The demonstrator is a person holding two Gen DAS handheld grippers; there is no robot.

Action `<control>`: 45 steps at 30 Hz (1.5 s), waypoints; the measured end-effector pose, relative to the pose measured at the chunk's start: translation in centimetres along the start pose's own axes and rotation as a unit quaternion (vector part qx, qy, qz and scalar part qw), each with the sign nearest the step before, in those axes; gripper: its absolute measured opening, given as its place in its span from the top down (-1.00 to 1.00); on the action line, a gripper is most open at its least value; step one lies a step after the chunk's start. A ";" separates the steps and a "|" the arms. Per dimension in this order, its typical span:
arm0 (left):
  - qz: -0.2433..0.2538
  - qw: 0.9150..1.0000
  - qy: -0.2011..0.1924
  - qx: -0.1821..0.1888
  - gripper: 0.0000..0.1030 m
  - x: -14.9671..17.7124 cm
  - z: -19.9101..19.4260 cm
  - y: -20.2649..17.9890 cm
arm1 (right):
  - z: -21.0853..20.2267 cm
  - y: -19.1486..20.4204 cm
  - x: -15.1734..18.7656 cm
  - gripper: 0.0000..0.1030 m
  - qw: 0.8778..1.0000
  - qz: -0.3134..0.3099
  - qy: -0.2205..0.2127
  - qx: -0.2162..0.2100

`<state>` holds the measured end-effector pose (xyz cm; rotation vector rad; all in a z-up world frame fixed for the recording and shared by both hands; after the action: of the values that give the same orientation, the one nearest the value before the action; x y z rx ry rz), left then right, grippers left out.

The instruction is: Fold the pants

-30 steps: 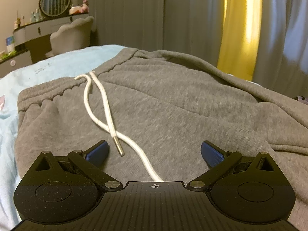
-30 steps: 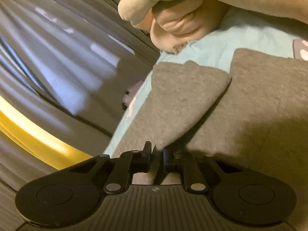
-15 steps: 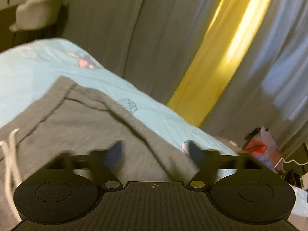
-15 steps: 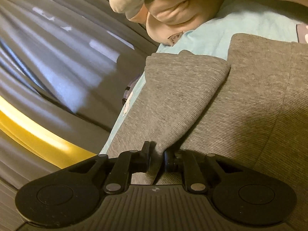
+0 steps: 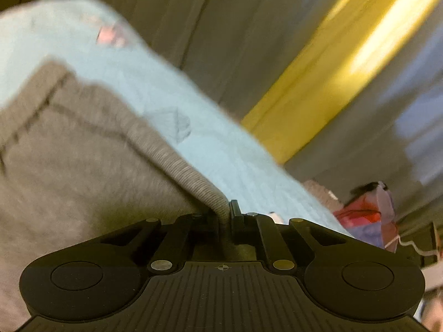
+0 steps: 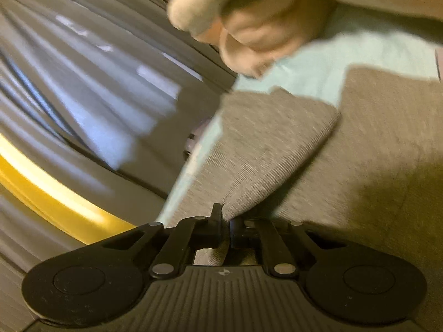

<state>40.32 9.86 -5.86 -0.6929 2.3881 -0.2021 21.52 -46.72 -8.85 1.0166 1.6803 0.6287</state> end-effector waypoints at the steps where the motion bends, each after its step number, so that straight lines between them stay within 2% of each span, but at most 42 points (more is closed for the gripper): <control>1: 0.018 1.000 -0.014 0.005 0.83 0.2 -1.8 -0.1 | -0.4 0.7 -0.4 0.90 1.000 -0.013 -0.007 -0.006; 4: 0.038 0.998 -0.041 0.029 0.83 0.3 -6.9 0.2 | -2.2 2.3 -1.4 0.91 0.999 -0.033 -0.017 -0.025; 9: 0.030 0.993 -0.069 0.093 0.83 1.6 -16.4 3.2 | -7.2 3.7 -3.8 0.91 0.998 -0.026 -0.034 -0.047; 12: 0.046 0.990 -0.084 0.102 0.83 4.6 -21.0 5.4 | -11.4 4.3 -5.1 0.91 0.997 -0.032 -0.042 -0.052; 15: 0.036 0.991 -0.072 0.105 0.83 8.8 -23.3 8.6 | -16.3 4.0 -5.0 0.91 0.996 -0.081 -0.028 -0.027; 19: 0.006 0.997 -0.016 0.076 0.83 15.3 -22.0 13.8 | -20.7 1.0 -3.5 0.90 0.995 -0.090 0.021 0.022; 22: -0.020 0.998 0.034 0.049 0.83 18.6 -19.2 16.2 | -20.9 -2.4 -1.8 0.90 0.994 -0.060 0.072 0.064; 24: -0.037 0.997 0.045 0.044 0.80 19.4 -18.3 16.9 | -20.4 -3.8 -0.7 0.90 0.990 -0.062 0.094 0.087; 27: -0.045 0.998 0.025 0.045 0.45 18.7 -18.3 16.8 | -20.0 -4.9 0.0 0.82 0.988 -0.054 0.099 0.103; 29: -0.048 0.998 0.003 0.028 0.05 17.5 -18.3 17.6 | -19.7 -5.3 -0.2 0.79 0.990 -0.031 0.092 0.100; 30: -0.057 0.998 0.000 0.018 -0.02 17.2 -18.3 18.3 | -19.5 -5.5 -0.3 0.69 0.991 -0.025 0.089 0.102; 31: -0.070 0.997 0.006 0.016 -0.04 16.7 -17.9 18.8 | -19.1 -5.7 -0.5 0.42 0.990 -0.022 0.093 0.106; 32: -0.083 0.996 0.012 0.017 -0.03 16.4 -17.5 19.1 | -19.0 -6.0 -0.5 0.35 0.989 -0.018 0.095 0.110; 34: -0.100 0.995 0.018 0.020 0.09 15.9 -16.8 19.3 | -18.5 -6.2 -1.0 0.34 0.990 -0.007 0.089 0.113; 35: -0.099 0.995 0.019 0.015 0.33 15.8 -16.6 19.3 | -18.2 -6.1 -1.1 0.38 0.990 -0.006 0.086 0.113; 36: -0.095 0.995 0.018 0.008 0.43 15.8 -16.6 19.5 | -18.3 -5.8 -1.5 0.56 0.991 -0.012 0.077 0.112; 37: -0.084 0.996 0.016 0.002 0.53 15.7 -16.5 19.2 | -18.3 -5.4 -1.8 0.91 0.991 -0.026 0.071 0.113; 38: -0.071 0.997 0.010 -0.004 0.62 15.6 -16.5 18.7 | -18.5 -5.0 -2.3 0.90 0.989 -0.044 0.068 0.120; 42: -0.035 0.999 -0.021 -0.016 0.66 15.5 -17.9 18.4 | -20.4 -1.7 -3.4 0.90 0.982 -0.140 0.043 0.118; 45: -0.028 0.999 -0.017 -0.026 0.65 16.0 -18.1 19.2 | -21.4 -1.9 -3.3 0.89 0.977 -0.164 0.033 0.134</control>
<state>10.38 17.23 -6.07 -0.7809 2.3512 -0.1517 1.17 -49.03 -1.62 0.8799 1.9755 0.2249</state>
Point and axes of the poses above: each gripper's, at about its wrist camera, not at the fingertips, and z roughly the way its jaws point, y to its left, x to its underside, the point moved 8 cm from there along z, roughly the way its jaws point, and after that the axes turned 7 degrees about -x, right-handed, at the moved point
